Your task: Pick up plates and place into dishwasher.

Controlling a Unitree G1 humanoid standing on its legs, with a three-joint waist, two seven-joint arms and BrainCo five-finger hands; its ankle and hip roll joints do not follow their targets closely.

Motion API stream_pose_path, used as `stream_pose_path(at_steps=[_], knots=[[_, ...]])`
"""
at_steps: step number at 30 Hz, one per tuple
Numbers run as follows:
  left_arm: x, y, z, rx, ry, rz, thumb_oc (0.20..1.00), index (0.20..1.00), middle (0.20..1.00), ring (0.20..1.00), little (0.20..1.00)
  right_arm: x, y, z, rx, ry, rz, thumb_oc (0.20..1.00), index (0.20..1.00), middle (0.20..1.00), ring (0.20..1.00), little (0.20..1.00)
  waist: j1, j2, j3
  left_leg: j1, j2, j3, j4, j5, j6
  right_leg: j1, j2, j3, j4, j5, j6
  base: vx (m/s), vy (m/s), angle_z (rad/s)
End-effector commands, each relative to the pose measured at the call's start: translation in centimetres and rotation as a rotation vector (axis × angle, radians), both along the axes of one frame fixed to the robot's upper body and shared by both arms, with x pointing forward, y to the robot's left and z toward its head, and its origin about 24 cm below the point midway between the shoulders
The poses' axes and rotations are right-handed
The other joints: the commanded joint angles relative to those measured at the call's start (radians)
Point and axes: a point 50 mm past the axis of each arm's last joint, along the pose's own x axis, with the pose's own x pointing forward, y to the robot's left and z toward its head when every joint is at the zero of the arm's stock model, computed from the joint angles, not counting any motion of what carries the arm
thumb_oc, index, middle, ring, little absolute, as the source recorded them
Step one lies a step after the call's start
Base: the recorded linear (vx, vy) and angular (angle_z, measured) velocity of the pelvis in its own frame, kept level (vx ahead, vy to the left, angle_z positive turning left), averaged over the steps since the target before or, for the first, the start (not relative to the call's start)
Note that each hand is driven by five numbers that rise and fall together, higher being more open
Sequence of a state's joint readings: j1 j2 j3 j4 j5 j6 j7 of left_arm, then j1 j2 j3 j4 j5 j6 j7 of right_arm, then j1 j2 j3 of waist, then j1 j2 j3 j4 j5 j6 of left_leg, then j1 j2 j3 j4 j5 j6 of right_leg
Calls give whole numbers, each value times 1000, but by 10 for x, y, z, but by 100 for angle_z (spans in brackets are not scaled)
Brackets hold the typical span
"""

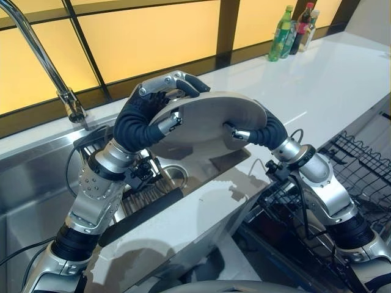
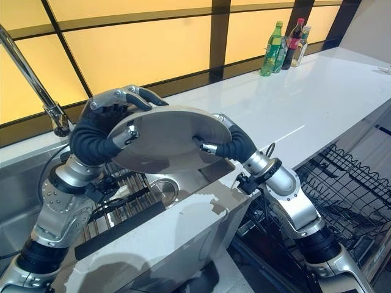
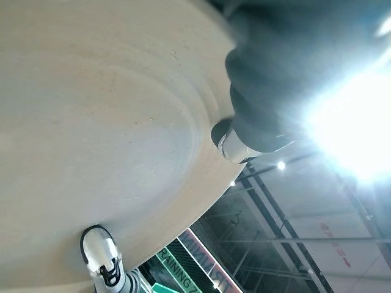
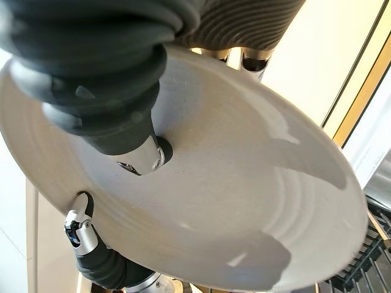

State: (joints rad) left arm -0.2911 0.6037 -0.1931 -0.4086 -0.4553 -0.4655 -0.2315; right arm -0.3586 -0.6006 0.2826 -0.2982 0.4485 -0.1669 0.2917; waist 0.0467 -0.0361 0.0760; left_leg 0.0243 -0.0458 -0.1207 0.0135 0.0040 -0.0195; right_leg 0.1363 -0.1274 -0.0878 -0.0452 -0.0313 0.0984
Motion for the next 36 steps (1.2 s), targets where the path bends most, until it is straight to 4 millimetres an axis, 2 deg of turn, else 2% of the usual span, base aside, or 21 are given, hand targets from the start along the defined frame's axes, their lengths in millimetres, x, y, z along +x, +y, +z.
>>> stream_pose_path(at_steps=[1, 7, 11, 12, 13, 14, 17, 20, 29, 36], knots=[[2, -19, 14, -66, -54, -108, 200, 200, 200, 200, 200, -7, 23, 19, 73, -98, 95, 200, 200, 200, 200, 200, 22, 6, -75, 38, -23, -10, -58, -41, 51, -90, 25, 15, 160, -53, 15, -37, -8, 0], [4, -17, 12, -81, -47, -67, 200, 200, 200, 200, 200, -4, 16, 20, 139, -97, 21, 200, 200, 200, 200, 200, 18, 8, -77, 28, -19, -1, -50, -37, 48, -95, 29, 20, 154, -42, 14, -12, -5, -2], [12, -5, 9, -130, -2, 70, 200, 200, 200, 200, 200, -1, 4, 17, 166, -100, -70, 200, 200, 200, 200, 200, 13, 9, -76, 30, -14, 11, -48, -39, 46, -91, 32, 23, 149, -41, 10, 1, -3, -2], [15, 1, 8, -156, 19, 115, 344, 344, 344, 344, 344, -1, -1, 17, 175, -109, -107, 200, 200, 200, 200, 200, 12, 9, -76, 31, -13, 12, -48, -39, 46, -91, 33, 25, 148, -41, 10, 6, -15, -3], [20, 9, 6, -169, 35, 170, 947, 947, 947, 947, 947, 1, -7, 16, 179, -118, -149, 200, 200, 200, 200, 200, 9, 9, -77, 32, -13, 15, -45, -42, 46, -91, 33, 28, 148, -41, 10, 8, -13, -5], [20, 12, 5, -176, 31, 197, 1000, 1000, 1000, 1000, 1000, 1, -9, 16, 180, -120, -167, 200, 200, 200, 200, 200, 9, 9, -78, 33, -13, 16, -45, -43, 47, -91, 33, 29, 148, -42, 10, 16, -11, -8], [22, 44, 4, -289, 40, 363, 1000, 1000, 1000, 1000, 1000, 2, -32, 13, 169, -149, -324, 200, 200, 200, 200, 200, 3, 11, -83, 32, -11, 22, -41, -43, 44, -91, 34, 39, 141, -37, 8, 24, -7, -12], [21, 65, 5, -341, 20, 478, 1000, 1000, 1000, 1000, 1000, 2, -49, 11, 140, -163, -436, 200, 200, 200, 200, 200, -6, 14, -87, 30, -11, 28, -38, -44, 43, -96, 33, 46, 138, -31, 7, 37, 6, -10], [10, 104, 0, -390, 6, 698, 1000, 1000, 1000, 1000, 1000, -7, -99, -5, 13, -140, -697, 200, 200, 200, 200, 200, -40, 15, -87, 39, -10, 55, -32, -61, 43, -106, 20, 87, 127, -15, 17, 67, 34, -14], [1, 127, -12, -382, 63, 794, 1000, 1000, 1000, 1000, 1000, -17, -141, -21, -39, -138, -989, 200, 200, 200, 200, 200, -67, 14, -50, 44, -17, 71, -9, -87, 60, -146, 11, 122, 183, -12, 33, 53, 46, -17]])
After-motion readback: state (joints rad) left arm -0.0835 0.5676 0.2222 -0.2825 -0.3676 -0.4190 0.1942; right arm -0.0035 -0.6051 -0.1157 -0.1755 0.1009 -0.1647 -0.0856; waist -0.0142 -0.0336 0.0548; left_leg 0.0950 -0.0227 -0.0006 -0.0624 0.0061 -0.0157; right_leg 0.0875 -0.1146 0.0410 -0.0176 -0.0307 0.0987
